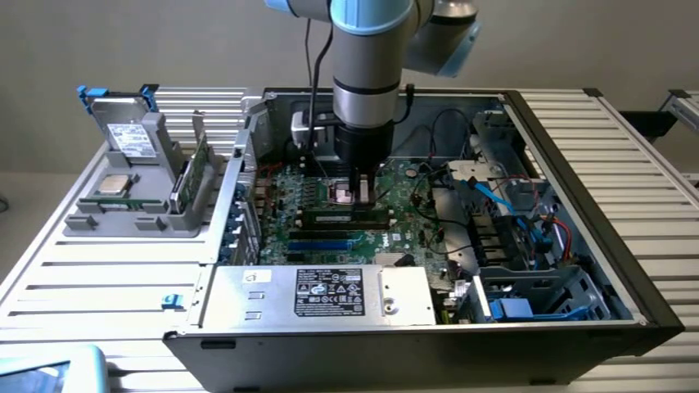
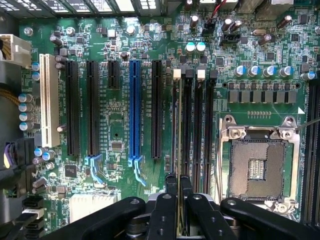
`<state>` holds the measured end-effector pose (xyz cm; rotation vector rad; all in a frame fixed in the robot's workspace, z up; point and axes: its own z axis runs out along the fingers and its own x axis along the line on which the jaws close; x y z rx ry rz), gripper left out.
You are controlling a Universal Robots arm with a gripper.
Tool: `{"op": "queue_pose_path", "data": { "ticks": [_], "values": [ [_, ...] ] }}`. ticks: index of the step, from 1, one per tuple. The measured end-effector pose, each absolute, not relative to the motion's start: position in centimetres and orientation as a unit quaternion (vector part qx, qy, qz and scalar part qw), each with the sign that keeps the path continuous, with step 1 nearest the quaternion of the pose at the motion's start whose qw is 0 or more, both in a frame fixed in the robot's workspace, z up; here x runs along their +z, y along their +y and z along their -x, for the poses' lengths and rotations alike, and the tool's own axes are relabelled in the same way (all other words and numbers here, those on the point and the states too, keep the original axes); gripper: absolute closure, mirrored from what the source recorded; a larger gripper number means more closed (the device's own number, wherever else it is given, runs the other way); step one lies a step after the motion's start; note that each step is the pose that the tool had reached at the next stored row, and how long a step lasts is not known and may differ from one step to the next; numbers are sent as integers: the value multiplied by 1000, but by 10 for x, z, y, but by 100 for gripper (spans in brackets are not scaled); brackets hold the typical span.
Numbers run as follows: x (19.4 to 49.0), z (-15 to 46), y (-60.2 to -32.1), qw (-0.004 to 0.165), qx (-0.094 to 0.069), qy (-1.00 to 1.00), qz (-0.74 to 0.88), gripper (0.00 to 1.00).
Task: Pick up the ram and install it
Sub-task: 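Insert the ram into the slot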
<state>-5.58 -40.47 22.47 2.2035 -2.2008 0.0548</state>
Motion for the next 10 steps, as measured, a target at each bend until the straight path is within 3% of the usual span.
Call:
{"op": "queue_pose_path", "data": {
  "ticks": [7,9,10],
  "values": [
    [224,56,-405,13,18,-707,-707,86],
    [224,56,-405,13,17,-707,-707,84],
    [224,56,-405,13,18,-707,-707,77]
  ]
}}
